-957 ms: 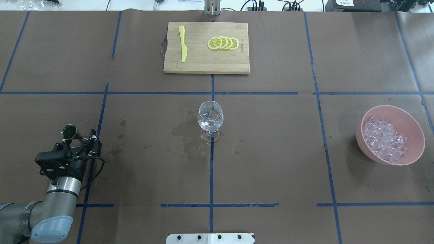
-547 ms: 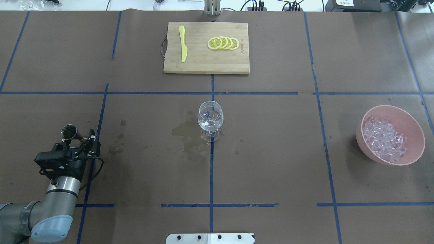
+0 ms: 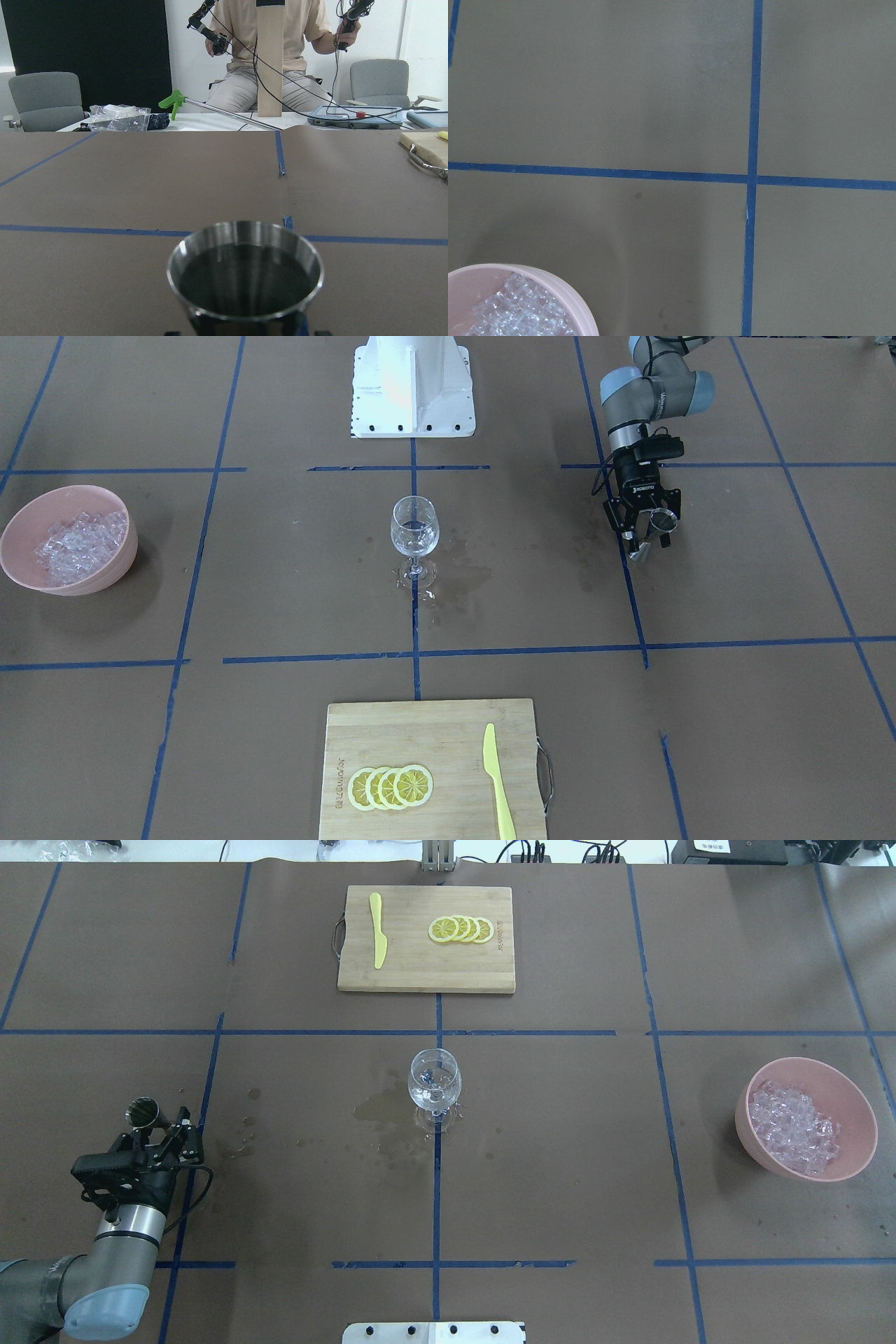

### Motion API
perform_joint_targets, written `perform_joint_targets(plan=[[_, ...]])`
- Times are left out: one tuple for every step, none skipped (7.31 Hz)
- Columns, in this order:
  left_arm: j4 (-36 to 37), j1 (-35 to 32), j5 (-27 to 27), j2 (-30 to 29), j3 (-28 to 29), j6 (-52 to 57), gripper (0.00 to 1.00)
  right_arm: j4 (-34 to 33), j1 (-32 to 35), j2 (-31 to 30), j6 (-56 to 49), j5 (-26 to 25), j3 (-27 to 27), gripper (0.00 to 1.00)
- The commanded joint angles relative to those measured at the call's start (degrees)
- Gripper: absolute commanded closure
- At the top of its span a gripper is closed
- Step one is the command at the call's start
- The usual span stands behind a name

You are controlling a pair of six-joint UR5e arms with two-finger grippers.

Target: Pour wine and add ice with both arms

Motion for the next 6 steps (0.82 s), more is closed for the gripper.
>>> perform_joint_targets(plan=[[-0.2, -0.1, 0.0, 0.0, -0.1, -0.2, 1.0, 0.1, 0.0, 0.0, 0.0, 0.1, 0.1, 0.0], [-0.2, -0.1, 0.0, 0.1, -0.4, -0.4, 1.0, -0.3, 0.0, -0.1, 0.0, 0.9, 0.9, 0.0], [-0.2, -0.5, 0.0, 0.5, -1.2, -0.1, 1.0, -0.3, 0.0, -0.2, 0.0, 1.0, 0.9, 0.0], [-0.2, -1.4, 0.0, 1.2, -3.5, 0.7, 1.0, -0.4, 0.0, -0.2, 0.0, 1.0, 0.9, 0.0], [-0.3, -2.2, 0.0, 1.7, -4.9, 2.0, 1.0, -0.3, 0.0, -0.2, 0.0, 1.1, 0.9, 0.0], [-0.3, -2.9, 0.0, 2.0, -7.1, 2.1, 1.0, -0.3, 0.0, -0.2, 0.0, 1.1, 0.9, 0.0]])
